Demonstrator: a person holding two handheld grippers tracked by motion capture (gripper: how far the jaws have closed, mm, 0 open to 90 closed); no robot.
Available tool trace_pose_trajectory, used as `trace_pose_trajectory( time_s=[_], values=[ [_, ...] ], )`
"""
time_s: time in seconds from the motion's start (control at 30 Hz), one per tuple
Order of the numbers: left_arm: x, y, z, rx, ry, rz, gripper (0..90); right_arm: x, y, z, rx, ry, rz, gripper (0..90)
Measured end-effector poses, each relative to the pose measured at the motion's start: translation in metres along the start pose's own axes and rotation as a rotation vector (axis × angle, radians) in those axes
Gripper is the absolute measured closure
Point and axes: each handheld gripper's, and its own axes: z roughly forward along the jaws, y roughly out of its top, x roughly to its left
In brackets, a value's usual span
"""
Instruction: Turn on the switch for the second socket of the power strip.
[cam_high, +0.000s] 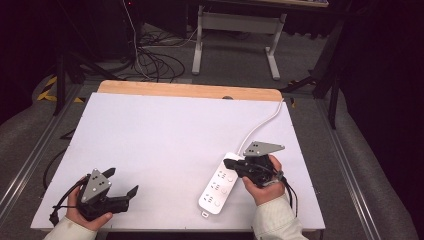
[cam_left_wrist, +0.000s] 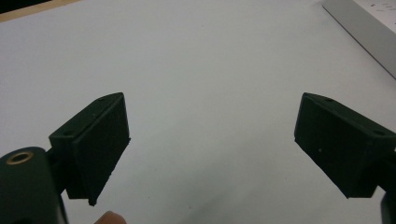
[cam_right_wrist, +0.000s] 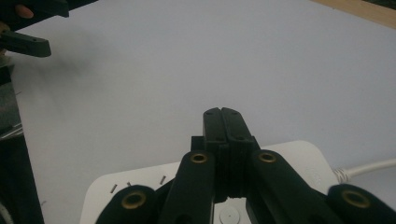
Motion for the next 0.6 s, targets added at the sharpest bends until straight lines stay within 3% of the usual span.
trace_pose_trajectory(
  time_s=[0.4, 0.6],
  values=[
    [-0.0013, 0.0002, 0.0004, 0.006, 0.001, 0.011, 11.0, 0.0049, -0.0010, 0.0005, 0.069, -0.063, -0.056, 90.0],
    [-0.0014, 0.0002, -0.0001, 0.007, 0.003, 0.014, 11.0, 0.0032, -0.0023, 0.0023, 0.105, -0.043, -0.046, 90.0]
  ],
)
